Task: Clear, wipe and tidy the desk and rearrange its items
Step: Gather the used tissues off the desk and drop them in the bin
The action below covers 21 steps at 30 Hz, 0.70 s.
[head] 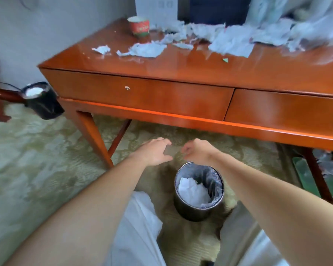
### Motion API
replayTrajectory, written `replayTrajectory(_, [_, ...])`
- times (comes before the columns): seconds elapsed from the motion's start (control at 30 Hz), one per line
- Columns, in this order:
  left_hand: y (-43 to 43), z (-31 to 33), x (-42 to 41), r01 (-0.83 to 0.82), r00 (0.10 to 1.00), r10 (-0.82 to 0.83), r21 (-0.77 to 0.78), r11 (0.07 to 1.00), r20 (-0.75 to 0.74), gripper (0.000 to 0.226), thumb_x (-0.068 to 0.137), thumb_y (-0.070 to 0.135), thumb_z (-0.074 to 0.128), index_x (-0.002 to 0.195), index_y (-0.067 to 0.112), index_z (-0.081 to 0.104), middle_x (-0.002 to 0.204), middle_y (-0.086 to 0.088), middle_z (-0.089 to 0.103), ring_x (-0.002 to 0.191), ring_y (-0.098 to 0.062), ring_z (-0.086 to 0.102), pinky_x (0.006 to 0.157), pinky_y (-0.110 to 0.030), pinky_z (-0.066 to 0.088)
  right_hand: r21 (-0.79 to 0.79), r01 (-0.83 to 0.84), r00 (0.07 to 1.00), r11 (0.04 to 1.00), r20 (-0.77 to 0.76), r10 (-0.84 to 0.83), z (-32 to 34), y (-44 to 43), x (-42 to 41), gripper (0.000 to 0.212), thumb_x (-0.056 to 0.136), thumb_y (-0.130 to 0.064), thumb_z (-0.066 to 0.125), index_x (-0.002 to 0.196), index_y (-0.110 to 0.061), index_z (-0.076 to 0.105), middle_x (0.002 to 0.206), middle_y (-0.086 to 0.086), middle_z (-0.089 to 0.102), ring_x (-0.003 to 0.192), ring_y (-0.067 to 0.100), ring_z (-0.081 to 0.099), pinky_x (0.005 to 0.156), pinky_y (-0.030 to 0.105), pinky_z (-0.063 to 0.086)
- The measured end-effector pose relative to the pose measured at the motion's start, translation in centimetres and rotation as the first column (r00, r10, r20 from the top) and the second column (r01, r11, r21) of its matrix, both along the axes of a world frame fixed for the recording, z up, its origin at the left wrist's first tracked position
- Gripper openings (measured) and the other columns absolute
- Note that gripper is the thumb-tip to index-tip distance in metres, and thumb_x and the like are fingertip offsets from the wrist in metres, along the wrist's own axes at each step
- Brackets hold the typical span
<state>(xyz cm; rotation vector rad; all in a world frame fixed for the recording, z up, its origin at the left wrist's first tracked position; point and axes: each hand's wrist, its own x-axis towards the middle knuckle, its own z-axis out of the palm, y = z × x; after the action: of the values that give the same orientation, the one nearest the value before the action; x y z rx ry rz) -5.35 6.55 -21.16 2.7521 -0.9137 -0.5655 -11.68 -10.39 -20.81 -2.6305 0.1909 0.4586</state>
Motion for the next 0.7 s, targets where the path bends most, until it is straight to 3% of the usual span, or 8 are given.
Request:
replayTrajectory(0.13, [3.0, 6.6, 0.2, -0.065, 0.995, 0.069, -0.056, 0.996, 0.071, 0.060, 0.094, 0.042, 0.062, 0.146, 0.022, 0.041, 0.150, 0.001, 0.042, 0.133, -0.023, 0.046, 0.107, -0.039, 0.039, -0.030, -0.075, 0.990, 0.997, 0.114, 0.078, 6.6, 2.2, 0.7, 0.033, 0.090, -0.020, 0.064, 0.123, -0.018, 0.066, 0.122, 0.003, 0.066, 0.113, 0.023, 0.061, 0.093, 0.023, 0.042])
replayTrajectory(0.37, [6.9, 16.0, 3.7, -0.145, 0.966, 0.172, -0.144, 0.979, 0.193, 0.056, 0.095, 0.040, 0.060, 0.146, 0.023, 0.042, 0.151, 0.000, 0.042, 0.133, -0.022, 0.047, 0.106, -0.042, 0.043, -0.008, -0.073, 0.958, 0.997, 0.277, 0.073, 15.3, 3.9, 5.2, 0.025, 0.089, -0.018, 0.063, 0.113, -0.023, 0.069, 0.117, 0.000, 0.067, 0.107, 0.021, 0.061, 0.091, 0.025, 0.047])
replayTrajectory(0.57, [8.6, 19.9, 9.5, -0.258, 0.908, 0.301, -0.179, 0.950, 0.290, 0.054, 0.097, 0.040, 0.057, 0.146, 0.024, 0.041, 0.150, -0.004, 0.042, 0.132, -0.026, 0.048, 0.106, -0.046, 0.045, -0.070, -0.019, 0.935, 0.997, 0.351, 0.042, 19.0, 3.5, 12.1, 0.027, 0.087, -0.020, 0.058, 0.113, -0.024, 0.067, 0.120, 0.003, 0.065, 0.105, 0.028, 0.061, 0.093, 0.037, 0.052])
replayTrajectory(0.7, [8.4, 20.3, 14.8, -0.425, 0.833, 0.469, -0.201, 0.882, 0.294, 0.060, 0.099, 0.044, 0.051, 0.150, 0.019, 0.032, 0.152, -0.010, 0.037, 0.134, -0.032, 0.045, 0.103, -0.046, 0.047, -0.091, 0.061, 0.917, 0.994, 0.399, -0.020, 20.0, 1.9, 16.9, 0.042, 0.091, -0.026, 0.058, 0.132, -0.023, 0.055, 0.134, 0.004, 0.058, 0.119, 0.027, 0.055, 0.096, 0.036, 0.048])
